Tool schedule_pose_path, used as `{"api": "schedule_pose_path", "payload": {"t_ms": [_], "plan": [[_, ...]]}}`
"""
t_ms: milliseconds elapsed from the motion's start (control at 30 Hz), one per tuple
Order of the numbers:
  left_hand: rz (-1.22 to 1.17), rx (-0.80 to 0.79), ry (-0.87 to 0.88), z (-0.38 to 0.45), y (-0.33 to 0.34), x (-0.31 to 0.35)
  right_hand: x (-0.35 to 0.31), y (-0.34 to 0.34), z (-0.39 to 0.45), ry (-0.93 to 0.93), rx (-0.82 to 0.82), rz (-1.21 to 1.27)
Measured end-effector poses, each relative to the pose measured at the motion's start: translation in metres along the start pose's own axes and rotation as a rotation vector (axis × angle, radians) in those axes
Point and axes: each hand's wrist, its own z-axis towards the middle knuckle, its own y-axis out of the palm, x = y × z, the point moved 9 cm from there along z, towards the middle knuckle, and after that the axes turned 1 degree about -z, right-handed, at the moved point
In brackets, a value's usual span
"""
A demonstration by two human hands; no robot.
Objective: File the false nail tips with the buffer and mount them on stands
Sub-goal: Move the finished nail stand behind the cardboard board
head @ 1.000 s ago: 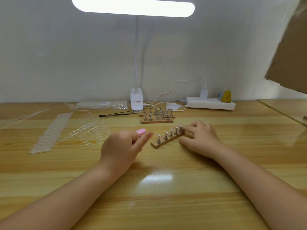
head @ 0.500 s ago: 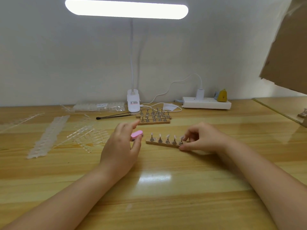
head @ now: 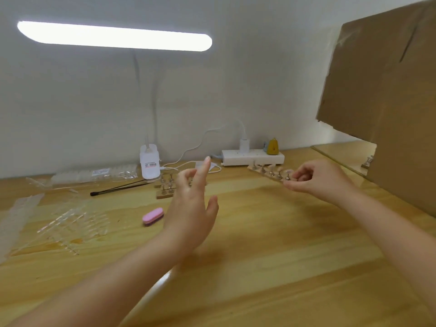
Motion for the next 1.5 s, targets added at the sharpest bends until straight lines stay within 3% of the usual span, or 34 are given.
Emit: {"api": "schedule_pose_path", "payload": {"t_ms": [233, 367, 567, 767, 1000, 1133, 1300, 1500], "plan": [[0.092, -0.133, -0.160, 0.029, 0.100, 0.024, 0.112, -0.062, 0.003, 0.257, 0.267, -0.186], [0.327, -0.107, -0.075, 0.027, 0.116, 0.025, 0.149, -0.077, 0.018, 0.419, 0.389, -0.343], [0.368, -0.129, -0.078, 0.026, 0.118, 0.021, 0.185, -0.070, 0.053, 0.576, 0.429, -0.391], [0.387, -0.162, -0.052, 0.026, 0.121, 0.021, 0.207, -0.059, 0.062, 0.647, 0.398, -0.381], [0.380, -0.155, -0.023, 0.026, 0.120, 0.023, 0.206, -0.053, 0.069, 0.640, 0.248, -0.347], [0.366, -0.153, -0.012, 0.025, 0.119, 0.024, 0.203, -0.049, 0.073, 0.658, 0.251, -0.370], [0.363, -0.154, -0.015, 0.026, 0.120, 0.023, 0.201, -0.048, 0.077, 0.672, 0.392, -0.383], [0.379, -0.167, -0.012, 0.026, 0.122, 0.021, 0.199, -0.044, 0.084, 0.560, 0.323, -0.356]]}}
